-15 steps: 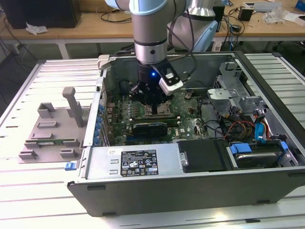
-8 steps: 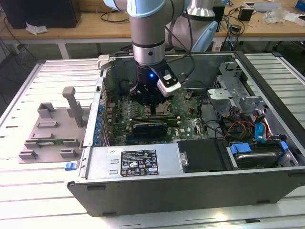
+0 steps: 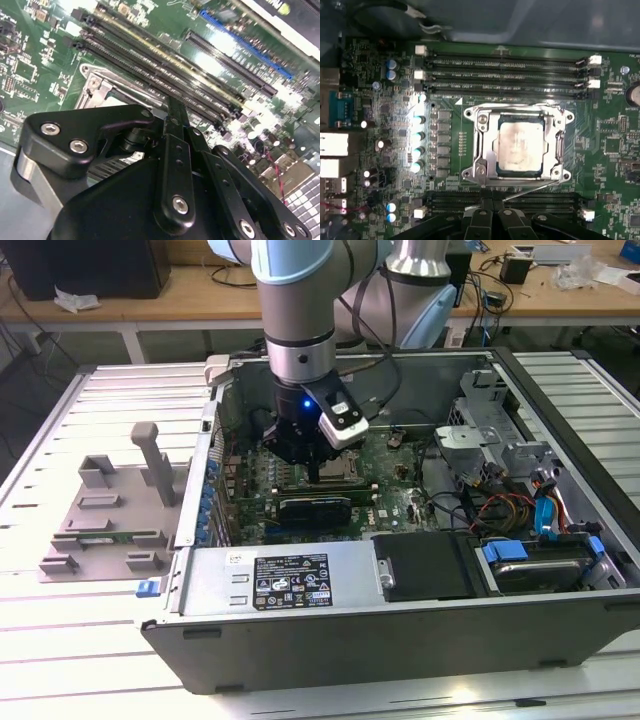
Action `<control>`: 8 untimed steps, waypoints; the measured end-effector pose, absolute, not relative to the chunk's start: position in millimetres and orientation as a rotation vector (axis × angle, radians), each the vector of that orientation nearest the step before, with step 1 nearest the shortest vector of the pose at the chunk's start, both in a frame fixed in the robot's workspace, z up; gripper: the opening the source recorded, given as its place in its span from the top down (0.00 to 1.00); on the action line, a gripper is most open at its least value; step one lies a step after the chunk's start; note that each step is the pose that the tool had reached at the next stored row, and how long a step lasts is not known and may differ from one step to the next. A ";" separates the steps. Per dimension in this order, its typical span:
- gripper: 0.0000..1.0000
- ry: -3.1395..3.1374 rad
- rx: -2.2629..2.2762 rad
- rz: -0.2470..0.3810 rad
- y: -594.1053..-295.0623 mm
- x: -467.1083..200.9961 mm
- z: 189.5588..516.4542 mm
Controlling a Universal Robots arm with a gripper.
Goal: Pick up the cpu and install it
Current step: 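Install the second cpu locking lever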
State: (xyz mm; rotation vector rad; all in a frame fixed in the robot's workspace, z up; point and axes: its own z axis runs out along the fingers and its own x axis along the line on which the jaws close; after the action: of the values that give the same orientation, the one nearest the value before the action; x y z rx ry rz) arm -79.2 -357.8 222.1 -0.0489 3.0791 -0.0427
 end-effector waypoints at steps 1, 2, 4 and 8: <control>0.89 3.079 -0.049 -0.039 -359.2 -79.4 222.0; 0.89 3.077 -0.048 -0.028 -360.8 -79.9 221.8; 0.89 3.073 -0.047 -0.007 -361.7 -81.0 221.5; 0.89 3.065 -0.047 0.007 -363.2 -86.4 218.2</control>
State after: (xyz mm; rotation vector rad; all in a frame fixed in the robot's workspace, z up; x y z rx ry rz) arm -86.4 -363.2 218.2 -0.0469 3.0649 0.0066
